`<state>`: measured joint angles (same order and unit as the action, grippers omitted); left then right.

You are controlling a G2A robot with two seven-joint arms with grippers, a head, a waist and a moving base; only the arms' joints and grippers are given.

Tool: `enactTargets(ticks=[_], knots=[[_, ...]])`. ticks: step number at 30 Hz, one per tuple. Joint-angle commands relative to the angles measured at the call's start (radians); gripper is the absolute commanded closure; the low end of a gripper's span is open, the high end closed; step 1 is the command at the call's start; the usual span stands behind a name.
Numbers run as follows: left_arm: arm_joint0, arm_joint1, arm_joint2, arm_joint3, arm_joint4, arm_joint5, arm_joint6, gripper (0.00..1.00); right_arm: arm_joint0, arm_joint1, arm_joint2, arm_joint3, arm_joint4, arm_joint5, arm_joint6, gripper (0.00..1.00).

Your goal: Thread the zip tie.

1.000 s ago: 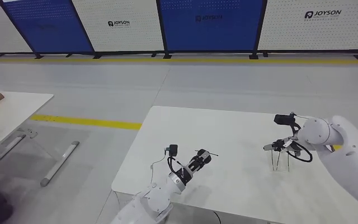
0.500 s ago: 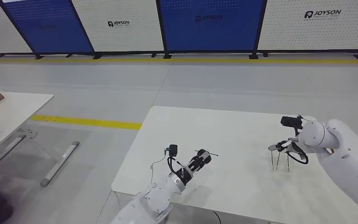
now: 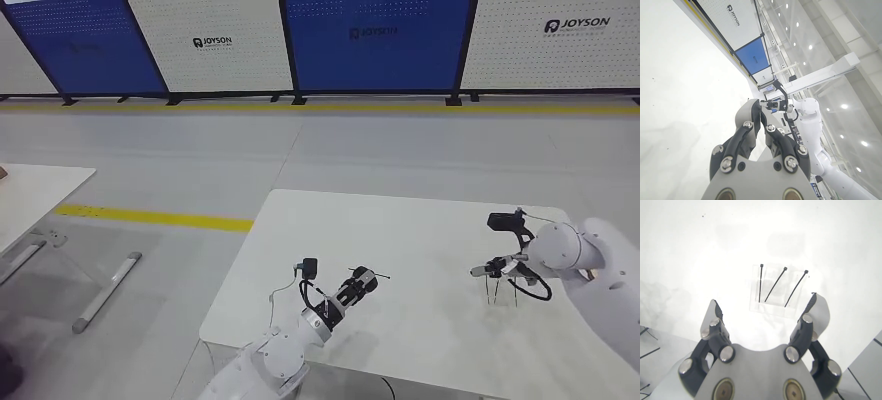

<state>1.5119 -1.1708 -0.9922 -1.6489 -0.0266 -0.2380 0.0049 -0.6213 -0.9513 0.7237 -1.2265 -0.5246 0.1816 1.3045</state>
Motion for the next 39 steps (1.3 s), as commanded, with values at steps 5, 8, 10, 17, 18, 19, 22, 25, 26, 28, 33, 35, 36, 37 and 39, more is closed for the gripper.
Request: enactTargets(ticks=[5, 8, 10, 17, 18, 19, 22, 25, 26, 28, 33, 35, 36, 37, 39], knots=[[0.0, 0.0, 0.0, 0.0, 0.0, 0.0, 0.0, 1.0, 0.006, -0.003, 0.006, 0.008, -0.037, 0.045, 0.025, 0.13], [0.0, 0.0, 0.0, 0.0, 0.0, 0.0, 0.0, 1.0, 0.01, -0.008, 0.005, 0.013, -0.041, 0.056, 0.034, 0.25], [0.0, 0.0, 0.0, 0.0, 0.0, 0.0, 0.0, 1.0, 0.012, -0.011, 0.006, 0.021, -0.039, 0.058, 0.037, 0.41], [0.0, 0.0, 0.0, 0.0, 0.0, 0.0, 0.0, 1.0, 0.018, -0.026, -0.005, 0.054, -0.045, 0.074, 0.046, 0.53], [0.0, 0.0, 0.0, 0.0, 0.0, 0.0, 0.0, 1.0, 0.019, -0.028, -0.005, 0.06, -0.043, 0.075, 0.047, 0.53], [0.0, 0.0, 0.0, 0.0, 0.0, 0.0, 0.0, 1.0, 0.021, -0.031, -0.005, 0.067, -0.04, 0.074, 0.047, 0.53], [0.0, 0.0, 0.0, 0.0, 0.0, 0.0, 0.0, 1.0, 0.024, -0.038, -0.008, 0.091, -0.034, 0.069, 0.047, 0.53], [0.0, 0.0, 0.0, 0.0, 0.0, 0.0, 0.0, 1.0, 0.029, -0.047, -0.016, 0.119, -0.028, 0.064, 0.048, 0.55], [0.0, 0.0, 0.0, 0.0, 0.0, 0.0, 0.0, 1.0, 0.031, -0.05, -0.019, 0.128, -0.028, 0.065, 0.047, 0.56], [0.0, 0.0, 0.0, 0.0, 0.0, 0.0, 0.0, 1.0, 0.037, -0.058, -0.026, 0.146, -0.026, 0.063, 0.045, 0.6], [0.0, 0.0, 0.0, 0.0, 0.0, 0.0, 0.0, 1.0, 0.051, -0.074, -0.035, 0.191, -0.02, 0.059, 0.04, 0.67], [0.0, 0.0, 0.0, 0.0, 0.0, 0.0, 0.0, 1.0, 0.058, -0.081, -0.042, 0.208, -0.025, 0.066, 0.04, 0.67], [0.0, 0.0, 0.0, 0.0, 0.0, 0.0, 0.0, 1.0, 0.06, -0.085, -0.044, 0.215, -0.024, 0.066, 0.04, 0.67], [0.0, 0.0, 0.0, 0.0, 0.0, 0.0, 0.0, 1.0, 0.063, -0.088, -0.046, 0.222, -0.023, 0.064, 0.04, 0.67], [0.0, 0.0, 0.0, 0.0, 0.0, 0.0, 0.0, 1.0, 0.067, -0.095, -0.051, 0.241, -0.02, 0.06, 0.04, 0.69]])
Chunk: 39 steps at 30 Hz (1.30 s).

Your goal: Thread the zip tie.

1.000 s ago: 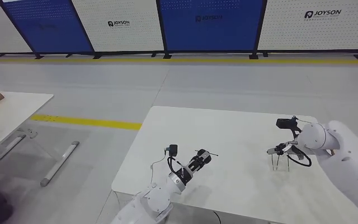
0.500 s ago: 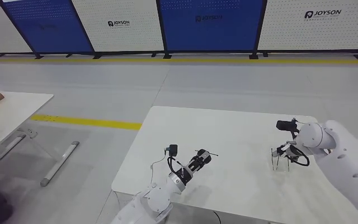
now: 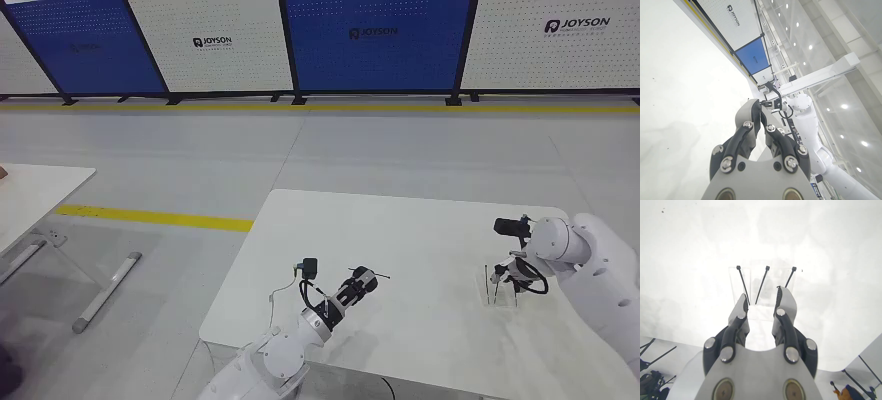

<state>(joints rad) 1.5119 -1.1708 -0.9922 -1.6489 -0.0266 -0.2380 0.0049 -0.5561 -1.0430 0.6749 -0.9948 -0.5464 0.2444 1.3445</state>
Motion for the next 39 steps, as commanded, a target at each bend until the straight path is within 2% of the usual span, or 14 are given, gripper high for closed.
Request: enactTargets(ticks=[1, 10, 16, 28, 39], knots=[[0.0, 0.0, 0.0, 0.0, 0.0, 0.0, 0.0, 1.0, 0.004, -0.006, -0.004, 0.017, 0.003, -0.004, 0.0, 0.7], [0.0, 0.0, 0.0, 0.0, 0.0, 0.0, 0.0, 1.0, 0.03, -0.037, -0.02, 0.09, 0.018, -0.029, 0.003, 0.75], [0.0, 0.0, 0.0, 0.0, 0.0, 0.0, 0.0, 1.0, 0.05, -0.062, -0.038, 0.144, 0.022, -0.043, 0.008, 0.73], [0.0, 0.0, 0.0, 0.0, 0.0, 0.0, 0.0, 1.0, 0.09, -0.121, -0.084, 0.263, 0.021, -0.061, 0.008, 0.84], [0.0, 0.0, 0.0, 0.0, 0.0, 0.0, 0.0, 1.0, 0.133, -0.168, -0.107, 0.371, 0.01, -0.085, 0.008, 0.82]])
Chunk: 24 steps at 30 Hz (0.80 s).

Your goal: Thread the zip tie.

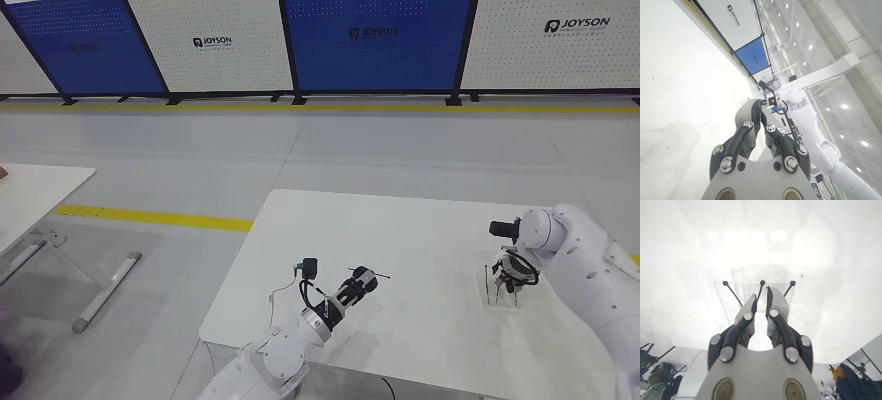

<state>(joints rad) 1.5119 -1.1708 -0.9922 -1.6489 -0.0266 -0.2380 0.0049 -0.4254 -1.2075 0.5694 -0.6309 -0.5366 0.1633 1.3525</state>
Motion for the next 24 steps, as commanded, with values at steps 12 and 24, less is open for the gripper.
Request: enactTargets(ticks=[12, 24], knots=[[0.0, 0.0, 0.0, 0.0, 0.0, 0.0, 0.0, 1.0, 0.036, -0.06, -0.02, 0.131, 0.012, -0.063, -0.004, 0.95], [0.0, 0.0, 0.0, 0.0, 0.0, 0.0, 0.0, 1.0, 0.062, -0.086, -0.005, 0.221, 0.027, -0.13, -0.055, 1.0]])
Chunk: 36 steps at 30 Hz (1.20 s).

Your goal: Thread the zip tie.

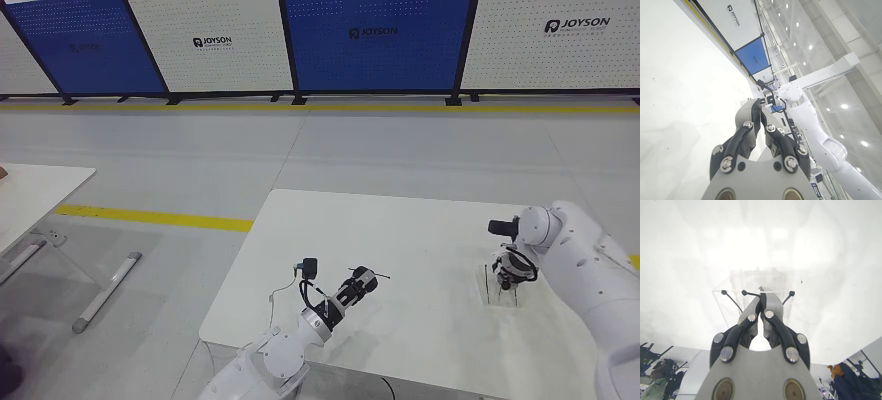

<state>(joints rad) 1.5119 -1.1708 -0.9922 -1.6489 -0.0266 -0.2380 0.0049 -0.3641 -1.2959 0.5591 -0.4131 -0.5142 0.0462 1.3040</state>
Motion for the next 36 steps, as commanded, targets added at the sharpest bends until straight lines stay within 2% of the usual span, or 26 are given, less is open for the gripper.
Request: enactTargets(ticks=[1, 6, 11, 16, 18, 20, 21, 24, 25, 27, 28, 31, 32, 36], knots=[[0.0, 0.0, 0.0, 0.0, 0.0, 0.0, 0.0, 1.0, 0.0, 0.006, 0.014, 0.006, 0.011, -0.033, -0.012, 1.0], [0.0, 0.0, 0.0, 0.0, 0.0, 0.0, 0.0, 1.0, -0.004, 0.034, 0.05, -0.003, 0.027, -0.102, -0.03, 1.0], [0.0, 0.0, 0.0, 0.0, 0.0, 0.0, 0.0, 1.0, -0.026, 0.079, 0.107, -0.035, 0.056, -0.179, -0.058, 1.0], [0.0, 0.0, 0.0, 0.0, 0.0, 0.0, 0.0, 1.0, -0.066, 0.135, 0.173, -0.109, 0.081, -0.28, -0.066, 1.0], [0.0, 0.0, 0.0, 0.0, 0.0, 0.0, 0.0, 1.0, -0.089, 0.164, 0.209, -0.157, 0.086, -0.303, -0.074, 1.0], [0.0, 0.0, 0.0, 0.0, 0.0, 0.0, 0.0, 1.0, -0.12, 0.196, 0.258, -0.214, 0.107, -0.354, -0.099, 1.0], [0.0, 0.0, 0.0, 0.0, 0.0, 0.0, 0.0, 1.0, -0.15, 0.22, 0.299, -0.26, 0.124, -0.386, -0.12, 1.0], [0.0, 0.0, 0.0, 0.0, 0.0, 0.0, 0.0, 1.0, -0.267, 0.288, 0.414, -0.472, 0.159, -0.386, -0.158, 1.0], [0.0, 0.0, 0.0, 0.0, 0.0, 0.0, 0.0, 1.0, -0.341, 0.321, 0.474, -0.605, 0.164, -0.386, -0.159, 1.0], [0.0, 0.0, 0.0, 0.0, 0.0, 0.0, 0.0, 1.0, -0.474, 0.369, 0.576, -0.811, 0.161, -0.386, -0.163, 1.0], [0.0, 0.0, 0.0, 0.0, 0.0, 0.0, 0.0, 1.0, -0.562, 0.396, 0.647, -0.926, 0.164, -0.386, -0.159, 1.0], [0.0, 0.0, 0.0, 0.0, 0.0, 0.0, 0.0, 1.0, -0.739, 0.44, 0.792, -1.137, 0.196, -0.386, -0.147, 1.0], [0.0, 0.0, 0.0, 0.0, 0.0, 0.0, 0.0, 1.0, -0.775, 0.448, 0.821, -1.179, 0.202, -0.386, -0.141, 1.0], [0.0, 0.0, 0.0, 0.0, 0.0, 0.0, 0.0, 1.0, -0.775, 0.448, 0.821, -1.179, 0.202, -0.386, -0.141, 1.0]])
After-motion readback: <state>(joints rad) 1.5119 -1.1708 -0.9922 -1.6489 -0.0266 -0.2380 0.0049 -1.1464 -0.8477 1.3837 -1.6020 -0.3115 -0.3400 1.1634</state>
